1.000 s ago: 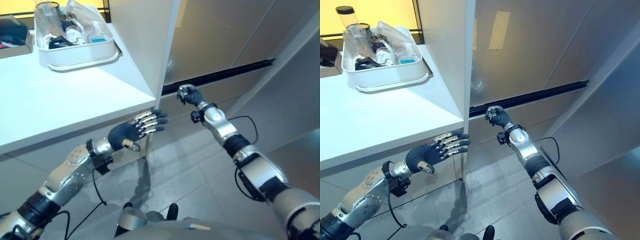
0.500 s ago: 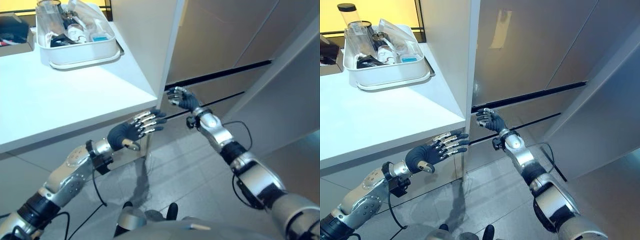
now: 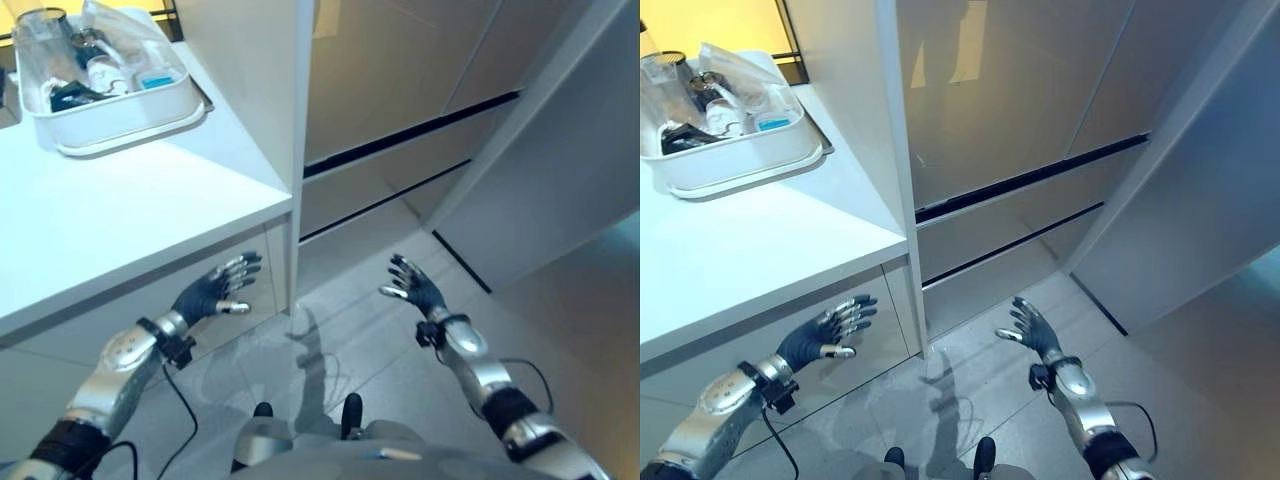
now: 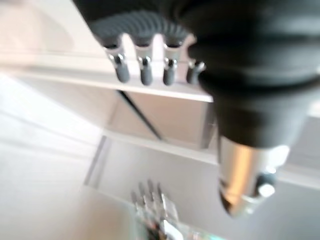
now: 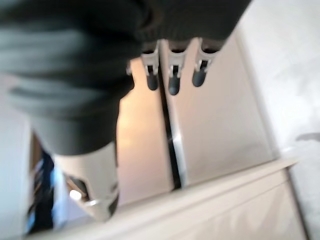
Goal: Take the drinks into the refrigerator
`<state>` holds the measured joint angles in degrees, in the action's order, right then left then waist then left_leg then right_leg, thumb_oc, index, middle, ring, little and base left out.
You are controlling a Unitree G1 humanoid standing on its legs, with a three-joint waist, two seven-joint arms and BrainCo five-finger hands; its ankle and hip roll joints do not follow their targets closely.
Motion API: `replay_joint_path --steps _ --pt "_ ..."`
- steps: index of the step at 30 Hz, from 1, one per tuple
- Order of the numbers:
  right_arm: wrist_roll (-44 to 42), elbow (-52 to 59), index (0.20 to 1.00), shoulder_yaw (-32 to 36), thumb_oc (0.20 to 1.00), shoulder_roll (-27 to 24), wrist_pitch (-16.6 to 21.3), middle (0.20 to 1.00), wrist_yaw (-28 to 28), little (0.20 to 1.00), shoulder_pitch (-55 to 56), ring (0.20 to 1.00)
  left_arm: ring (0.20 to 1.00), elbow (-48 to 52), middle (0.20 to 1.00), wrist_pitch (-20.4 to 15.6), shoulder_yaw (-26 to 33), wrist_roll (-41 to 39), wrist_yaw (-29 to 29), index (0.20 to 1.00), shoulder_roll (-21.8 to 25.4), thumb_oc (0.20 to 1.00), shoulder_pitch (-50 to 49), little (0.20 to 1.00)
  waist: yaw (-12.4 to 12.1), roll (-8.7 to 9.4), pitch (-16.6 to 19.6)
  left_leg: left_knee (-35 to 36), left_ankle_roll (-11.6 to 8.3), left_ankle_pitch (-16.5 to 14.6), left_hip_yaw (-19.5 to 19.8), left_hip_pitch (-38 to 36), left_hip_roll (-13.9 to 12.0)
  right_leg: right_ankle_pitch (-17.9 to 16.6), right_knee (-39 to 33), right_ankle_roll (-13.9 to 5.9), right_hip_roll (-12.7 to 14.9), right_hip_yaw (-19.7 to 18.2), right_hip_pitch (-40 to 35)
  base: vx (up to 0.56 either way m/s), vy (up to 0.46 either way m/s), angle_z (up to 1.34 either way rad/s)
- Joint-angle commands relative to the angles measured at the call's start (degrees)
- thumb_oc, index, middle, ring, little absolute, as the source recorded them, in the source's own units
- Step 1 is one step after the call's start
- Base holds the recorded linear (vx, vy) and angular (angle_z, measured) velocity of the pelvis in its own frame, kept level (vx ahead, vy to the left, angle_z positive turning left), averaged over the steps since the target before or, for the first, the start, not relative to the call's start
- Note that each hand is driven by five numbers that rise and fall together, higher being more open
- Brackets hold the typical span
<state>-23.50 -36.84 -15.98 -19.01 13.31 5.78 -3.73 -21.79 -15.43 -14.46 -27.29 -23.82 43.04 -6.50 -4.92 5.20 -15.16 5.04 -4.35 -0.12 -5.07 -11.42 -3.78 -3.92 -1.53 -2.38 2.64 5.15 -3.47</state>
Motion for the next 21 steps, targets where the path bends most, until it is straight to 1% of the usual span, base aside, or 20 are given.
replay_joint_path --steps 1,2,5,6,7,9,10,11,12,13,14,15,16,17,21 --pt "4.01 -3.33 1.0 1.35 1.0 -1.7 2.1 1.0 1.39 1.0 0.23 1.0 1.0 -8.16 1.0 -4.53 1.36 11.33 5.16 1.0 -5.23 1.0 -0.29 1.0 0.0 -0.85 2.46 -0.56 4.82 -3.85 2.0 1.3 2.68 2.7 11.44 -6.06 3.72 -0.33 6.03 0.0 0.023 -0.06" --pt "4.02 -3.41 1.0 1.33 1.0 -1.75 2.17 1.0 1.39 1.0 0.19 1.0 1.0 -8.38 1.0 -4.68 1.29 11.43 5.23 1.0 -5.39 1.0 -0.18 1.0 0.01 -0.93 2.46 -0.55 4.82 -3.88 1.98 1.28 2.67 2.73 11.46 -6.06 3.71 -0.34 6.03 0.0 0.023 -0.14" --pt "6.7 -10.84 1.0 1.67 1.0 -0.84 1.15 1.0 0.96 1.0 2.19 1.0 1.0 -17.84 1.0 -3.76 2.35 16.53 8.55 1.0 -10.36 1.0 0.49 1.0 0.62 -1.08 2.54 -0.59 4.89 -3.96 1.54 1.25 2.69 2.75 11.25 -5.98 3.51 -0.79 6.12 -0.01 0.023 -0.15" --pt "9.51 -16.71 1.0 1.3 1.0 0.15 0.61 1.0 0.45 1.0 2.6 1.0 1.0 -25.59 1.0 -3.09 3.97 20.31 11.4 1.0 -14.07 1.0 1.62 1.0 0.88 -1.2 2.6 -0.6 4.91 -4.05 1.25 1.23 2.71 2.74 11.08 -5.9 3.41 -1.03 6.14 -0.01 0.02 -0.07" --pt "9.53 -16.81 1.0 1.29 1.0 0.14 0.68 1.0 0.43 1.0 2.51 1.0 1.0 -25.76 1.0 -3.2 3.96 20.4 11.49 1.0 -14.17 1.0 1.73 1.0 0.9 -1.24 2.55 -0.6 4.91 -4.07 1.24 1.21 2.69 2.75 11.09 -5.9 3.4 -1.04 6.12 -0.01 0.018 -0.06" --pt "11.15 -20.18 1.0 1.27 1.0 0.66 0.01 1.0 0.16 1.0 3.09 1.0 1.0 -32.44 1.0 -2.31 5.68 22.78 13.31 1.0 -16.66 1.0 2.6 1.0 1.23 -1.28 2.66 -0.63 4.92 -4.16 0.96 1.16 2.72 2.77 11.05 -5.79 3.24 -1.28 6.2 0.01 0.016 -0.06" --pt "13.31 -24.81 1.0 1.23 1.0 1.55 -0.75 1.0 -0.21 1.0 3.15 1.0 1.0 -39.41 1.0 -1.03 7.76 27.78 16.41 1.0 -18.19 1.0 3.4 1.0 1.44 -1.35 2.86 -0.63 4.95 -4.26 0.71 1.09 2.7 2.8 10.85 -5.7 3.09 -1.55 6.11 0.01 0.013 -0.1" --pt "14.87 -27.21 1.0 0.99 1.0 2.1 -1.16 1.0 -0.7 1.0 2.98 1.0 1.0 -43.73 1.0 -0.49 8.87 29.89 18.29 1.0 -19.06 1.0 4.03 1.0 1.47 -1.31 3.0 -0.62 4.95 -4.32 0.63 1.04 2.66 2.85 10.75 -5.64 3.04 -1.58 6.0 0.02 0.011 -0.12" --pt "14.95 -28.73 1.0 1.39 1.0 2.47 -1.52 1.0 -1.2 1.0 3.03 1.0 1.0 -45.76 1.0 0.53 9.61 30.52 19.58 1.0 -19.79 1.0 4.2 1.0 1.54 -1.28 3.16 -0.58 4.94 -4.34 0.54 0.93 2.71 2.87 10.53 -5.6 2.99 -1.66 5.8 0.01 0.002 -0.11" --pt "14.95 -28.77 1.0 1.39 1.0 2.47 -1.5 1.0 -1.21 1.0 2.99 1.0 1.0 -45.81 1.0 0.51 9.61 30.55 19.62 1.0 -19.82 1.0 4.25 1.0 1.54 -1.3 3.11 -0.58 4.93 -4.35 0.54 0.9 2.7 2.87 10.52 -5.6 2.99 -1.66 5.76 0.02 0.006 -0.07" --pt "13.46 -32.55 1.0 3.31 1.0 4.17 -2.69 1.0 -2.05 1.0 2.77 1.0 1.0 -49.75 1.0 2.57 12.53 29.16 21.81 1.0 -21.57 1.0 4.88 1.0 1.66 -1.26 3.52 -0.52 4.95 -4.44 0.3 0.67 2.77 2.92 10.2 -5.44 2.89 -1.68 5.42 0.0 0.0 0.0" --pt "13.46 -32.57 1.0 3.31 1.0 4.16 -2.68 1.0 -2.05 1.0 2.75 1.0 1.0 -49.78 1.0 2.56 12.53 29.15 21.81 1.0 -21.58 1.0 4.91 1.0 1.66 -1.28 3.47 -0.52 4.95 -4.45 0.3 0.63 2.77 2.92 10.19 -5.44 2.88 -1.68 5.38 0.0 0.0 0.0" --pt "11.97 -34.28 1.0 4.46 1.0 5.3 -3.4 1.0 -2.57 1.0 2.52 1.0 1.0 -51.76 1.0 3.91 14.83 26.18 22.3 1.0 -23.35 1.0 4.83 1.0 1.72 -1.4 3.82 -0.48 5.04 -4.52 0.33 0.58 2.79 2.83 9.84 -5.37 2.88 -1.66 5.09 0.0 0.0 0.0" --pt "10.66 -35.04 1.0 5.29 1.0 6.11 -3.58 1.0 -2.82 1.0 2.54 1.0 1.0 -53.84 1.0 4.71 16.43 24.67 22.11 1.0 -24.12 1.0 4.61 1.0 1.76 -1.45 4.07 -0.43 5.06 -4.53 0.18 0.43 2.82 2.8 9.51 -5.34 2.89 -1.67 4.81 0.0 0.0 0.0" --pt "8.62 -35.65 1.0 6.03 1.0 7.59 -4.01 1.0 -2.42 1.0 3.18 1.0 1.0 -54.93 1.0 5.37 17.21 22.98 21.82 1.0 -25.79 1.0 4.34 1.0 1.84 -1.59 4.63 -0.29 5.08 -4.66 -0.05 0.07 2.96 2.63 8.63 -5.33 2.86 -1.77 4.12 0.02 0.01 -0.01"
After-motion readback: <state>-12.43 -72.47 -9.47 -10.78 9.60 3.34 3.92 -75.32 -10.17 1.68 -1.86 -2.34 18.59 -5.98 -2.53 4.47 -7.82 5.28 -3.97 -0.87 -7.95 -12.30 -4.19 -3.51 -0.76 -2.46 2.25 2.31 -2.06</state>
